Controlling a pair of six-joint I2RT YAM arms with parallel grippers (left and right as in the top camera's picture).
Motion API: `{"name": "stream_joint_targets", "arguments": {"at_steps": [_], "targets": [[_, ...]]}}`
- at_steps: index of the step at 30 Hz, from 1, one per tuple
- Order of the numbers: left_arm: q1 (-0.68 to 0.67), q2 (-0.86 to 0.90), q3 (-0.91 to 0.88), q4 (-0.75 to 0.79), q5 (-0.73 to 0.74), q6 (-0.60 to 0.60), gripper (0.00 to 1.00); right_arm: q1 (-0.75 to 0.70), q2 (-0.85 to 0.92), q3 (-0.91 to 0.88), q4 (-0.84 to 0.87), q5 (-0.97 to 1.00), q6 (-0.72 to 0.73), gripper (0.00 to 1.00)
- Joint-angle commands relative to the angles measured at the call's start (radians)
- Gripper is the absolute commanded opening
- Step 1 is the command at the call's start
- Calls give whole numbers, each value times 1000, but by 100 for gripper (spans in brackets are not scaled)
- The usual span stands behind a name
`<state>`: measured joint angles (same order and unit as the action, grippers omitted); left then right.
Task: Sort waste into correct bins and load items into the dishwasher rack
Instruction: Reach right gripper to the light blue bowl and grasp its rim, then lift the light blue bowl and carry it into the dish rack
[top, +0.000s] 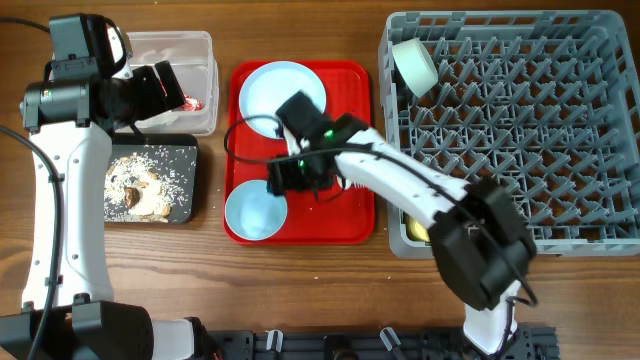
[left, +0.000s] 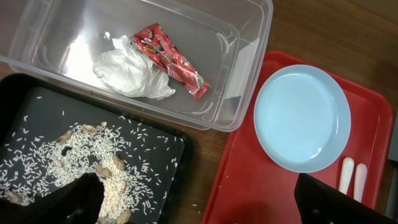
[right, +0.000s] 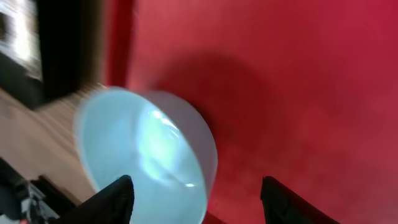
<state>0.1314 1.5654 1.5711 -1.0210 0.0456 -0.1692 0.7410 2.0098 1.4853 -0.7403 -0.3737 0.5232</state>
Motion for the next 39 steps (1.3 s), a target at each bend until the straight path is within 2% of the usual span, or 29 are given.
{"name": "stream_joint_targets", "arguments": {"at_steps": [1,6,8,20,21,22,23,28,33,36,39], "targets": [[3,2,6,2,-14,12,100,40,21,-18,-8,-21,55,62],[3,2,6,2,-14,12,100,53,22,-19,-11,-5,61,35],[3,2,6,3,-14,12,100,53,22,-19,-14,26,87,28],[3,2,6,2,-14,12,100,53,51,-22,-16,39,89,29],[3,2,6,3,-14,12,100,52,51,-21,-13,39,91,22],[3,2,6,2,-14,12,100,52,51,-21,-11,39,93,9],[3,2,6,2,-14,12,100,51,51,-21,-8,40,106,4],[3,2,6,2,-14,12,100,32,28,-13,-11,41,103,4],[3,2,6,2,-14,12,100,-42,-122,13,-23,66,48,4],[3,2,6,3,-14,12,100,-110,-290,26,-37,224,50,4],[3,2,6,2,-14,12,100,-153,-450,26,-61,475,56,4]]}}
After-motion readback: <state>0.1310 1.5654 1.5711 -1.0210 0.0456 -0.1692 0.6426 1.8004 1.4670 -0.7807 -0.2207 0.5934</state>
